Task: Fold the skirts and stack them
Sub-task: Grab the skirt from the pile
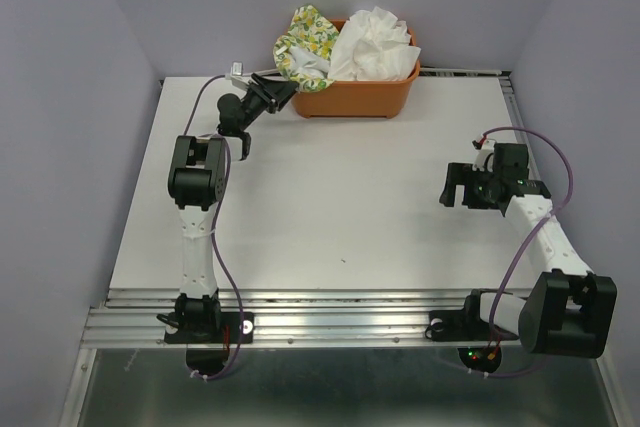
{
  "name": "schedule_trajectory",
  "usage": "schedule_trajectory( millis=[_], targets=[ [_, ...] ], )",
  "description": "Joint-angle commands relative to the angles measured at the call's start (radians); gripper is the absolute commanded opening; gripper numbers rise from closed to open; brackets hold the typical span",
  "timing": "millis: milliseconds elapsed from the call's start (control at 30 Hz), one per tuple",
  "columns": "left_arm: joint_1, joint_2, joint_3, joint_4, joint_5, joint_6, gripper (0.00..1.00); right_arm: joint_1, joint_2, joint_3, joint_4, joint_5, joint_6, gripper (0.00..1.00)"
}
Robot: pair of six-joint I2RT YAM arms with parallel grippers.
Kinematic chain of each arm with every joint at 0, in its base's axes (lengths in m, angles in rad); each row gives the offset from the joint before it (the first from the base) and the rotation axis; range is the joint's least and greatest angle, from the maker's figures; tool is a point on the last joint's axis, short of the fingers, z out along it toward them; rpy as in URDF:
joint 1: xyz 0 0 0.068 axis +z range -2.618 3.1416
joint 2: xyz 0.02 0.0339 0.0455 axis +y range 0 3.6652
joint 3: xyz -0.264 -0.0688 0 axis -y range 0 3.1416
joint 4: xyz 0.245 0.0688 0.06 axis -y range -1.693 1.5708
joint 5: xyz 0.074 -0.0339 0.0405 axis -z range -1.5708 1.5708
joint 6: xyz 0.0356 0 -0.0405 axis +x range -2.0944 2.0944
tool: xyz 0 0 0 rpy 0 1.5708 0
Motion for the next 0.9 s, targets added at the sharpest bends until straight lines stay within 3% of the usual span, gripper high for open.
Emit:
schedule_trajectory(
  millis=[0,233,367,667,867],
  targets=[
    [-0.004,-0.106,-0.005,0.148,0.032,0.009,0.47,-0.008,-0.013,0.052,0.009,-0.002,-0.007,1.0],
    [-0.006,-0.122,0.01,0.137,0.047,0.006,0.27,-0.008,-0.024,0.044,0.02,-0.002,-0.007,1.0],
    [-0.006,-0.136,0.022,0.133,0.053,-0.002,0.0,-0.008,-0.03,0.042,0.02,-0.003,-0.008,1.0],
    [-0.015,-0.157,0.148,-0.013,0.064,0.079,0.0,-0.008,-0.038,0.036,0.031,-0.005,-0.005,1.0],
    [-0.039,-0.1,0.482,-0.276,0.059,0.295,0.0,-0.008,-0.05,0.035,0.035,0.0,-0.004,1.0]
  ],
)
